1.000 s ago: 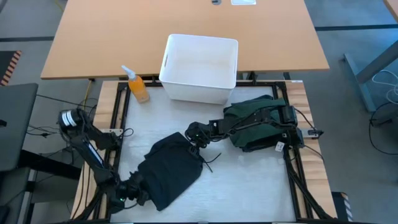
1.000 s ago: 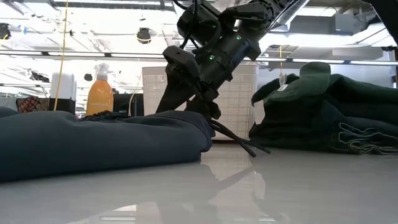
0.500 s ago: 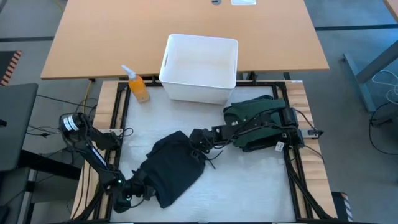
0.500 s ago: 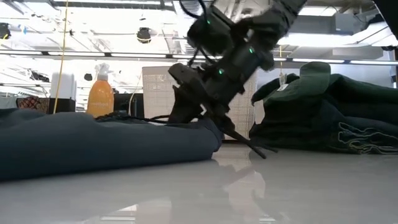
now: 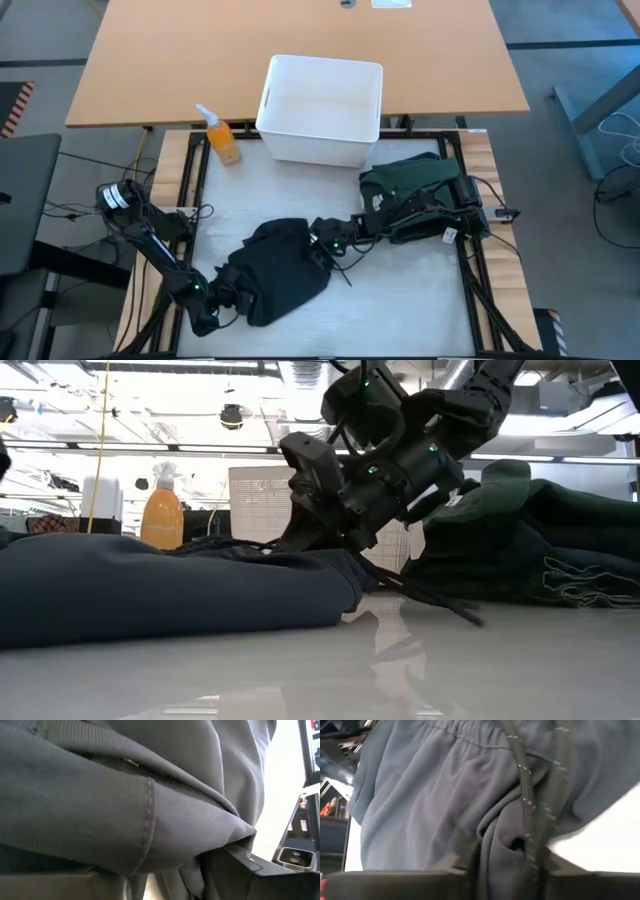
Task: Fold laundry
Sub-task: Stack the black shorts on the green polo shirt
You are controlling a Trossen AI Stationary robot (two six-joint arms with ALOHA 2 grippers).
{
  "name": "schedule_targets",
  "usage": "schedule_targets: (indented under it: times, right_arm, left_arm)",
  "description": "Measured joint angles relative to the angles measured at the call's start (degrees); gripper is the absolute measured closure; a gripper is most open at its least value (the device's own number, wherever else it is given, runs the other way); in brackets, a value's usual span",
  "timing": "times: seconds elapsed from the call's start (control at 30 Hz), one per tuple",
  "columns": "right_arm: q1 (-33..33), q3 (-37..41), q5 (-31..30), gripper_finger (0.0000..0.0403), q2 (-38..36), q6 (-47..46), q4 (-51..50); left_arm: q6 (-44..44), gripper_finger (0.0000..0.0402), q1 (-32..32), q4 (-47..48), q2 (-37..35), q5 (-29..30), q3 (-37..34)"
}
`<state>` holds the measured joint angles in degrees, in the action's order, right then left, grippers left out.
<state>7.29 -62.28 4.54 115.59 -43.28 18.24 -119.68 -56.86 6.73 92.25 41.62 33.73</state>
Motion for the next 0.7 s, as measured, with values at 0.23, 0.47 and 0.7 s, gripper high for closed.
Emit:
schedule_targets:
  times: [0.23, 0.47, 0.7]
  right_arm:
    - [0.6, -0.2, 4.1, 0.0371, 0.0, 3.4, 2.3]
    - [-2.8, -6.4, 17.8, 0.0365, -1.3, 4.1, 0.7]
    - [-6.3, -14.6, 24.3, 0.0366, -13.0, 13.1, -23.2]
  left_arm:
    - [11.0, 0.0311, 4.4, -4.0, 0.2, -0.2, -0.2]
    - [24.3, 0.0393, 7.3, -9.8, -1.3, 8.5, -0.5]
    - [45.2, 0.0399, 8.3, -18.9, -11.7, 20.3, -0.3]
